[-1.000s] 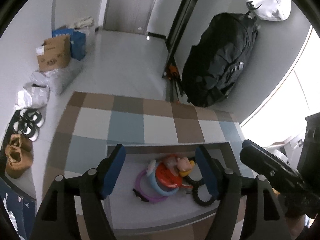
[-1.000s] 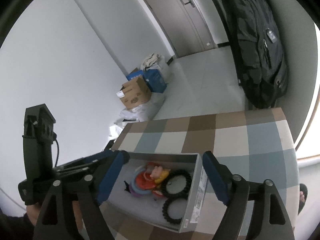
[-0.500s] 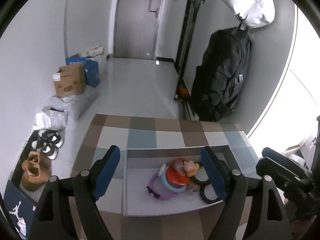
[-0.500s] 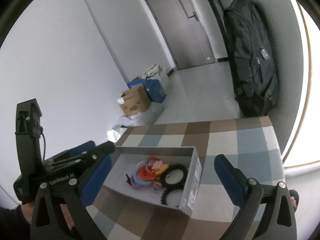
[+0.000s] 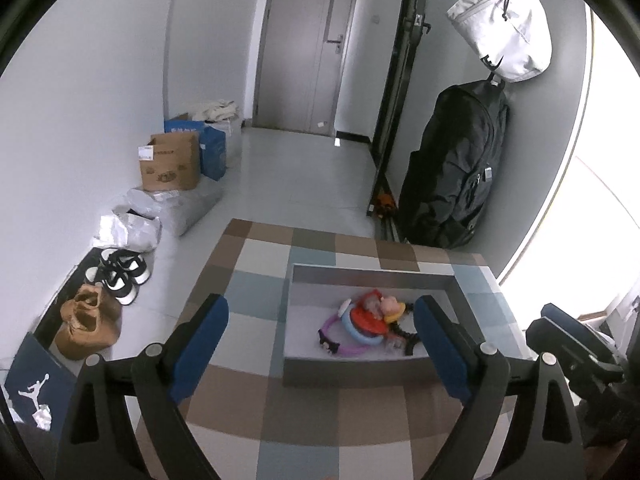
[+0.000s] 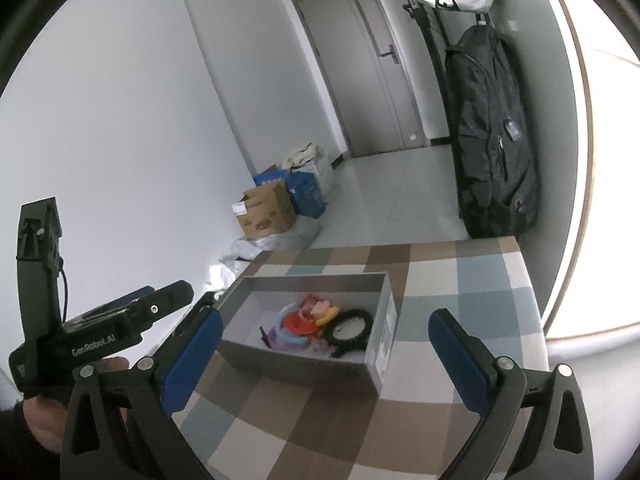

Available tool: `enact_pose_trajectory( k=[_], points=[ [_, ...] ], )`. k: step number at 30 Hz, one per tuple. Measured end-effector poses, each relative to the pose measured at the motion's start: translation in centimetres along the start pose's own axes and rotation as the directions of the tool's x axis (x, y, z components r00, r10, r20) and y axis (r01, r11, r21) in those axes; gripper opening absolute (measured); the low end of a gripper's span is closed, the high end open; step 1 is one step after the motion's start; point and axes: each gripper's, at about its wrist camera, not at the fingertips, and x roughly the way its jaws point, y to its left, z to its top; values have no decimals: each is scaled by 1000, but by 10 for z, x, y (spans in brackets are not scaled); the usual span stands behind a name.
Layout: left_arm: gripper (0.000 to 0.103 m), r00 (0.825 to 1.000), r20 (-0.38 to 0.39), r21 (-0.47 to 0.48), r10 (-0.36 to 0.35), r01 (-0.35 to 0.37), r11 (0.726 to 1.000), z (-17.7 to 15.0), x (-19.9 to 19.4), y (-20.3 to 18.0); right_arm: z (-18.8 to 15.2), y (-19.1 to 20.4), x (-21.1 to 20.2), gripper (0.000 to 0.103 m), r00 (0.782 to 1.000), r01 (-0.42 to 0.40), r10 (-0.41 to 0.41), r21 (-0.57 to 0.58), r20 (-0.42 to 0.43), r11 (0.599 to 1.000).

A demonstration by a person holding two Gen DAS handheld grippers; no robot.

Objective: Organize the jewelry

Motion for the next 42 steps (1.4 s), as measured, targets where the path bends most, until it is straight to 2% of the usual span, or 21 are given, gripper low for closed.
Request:
enact_pose_trajectory(
  k=[7, 17, 25, 42],
  points=[
    [91, 999, 24, 1, 24, -24, 1000, -11, -10, 3, -15, 4, -11, 103, 1000, 2, -2, 6, -1, 1000],
    [91, 999, 16, 36, 32, -32, 999, -23, -13, -5, -31, 8, -19, 103, 1000, 28, -28, -19, 3, 999],
    [91, 999, 27, 37, 32, -33, 999, -24, -15, -7, -34, 6, -19, 103, 999, 50, -50, -30, 7, 998],
    [91, 999, 23, 37, 41, -42, 998, -23, -17, -5, -39, 1, -16, 103, 999, 44, -44, 0, 2, 999]
  ],
)
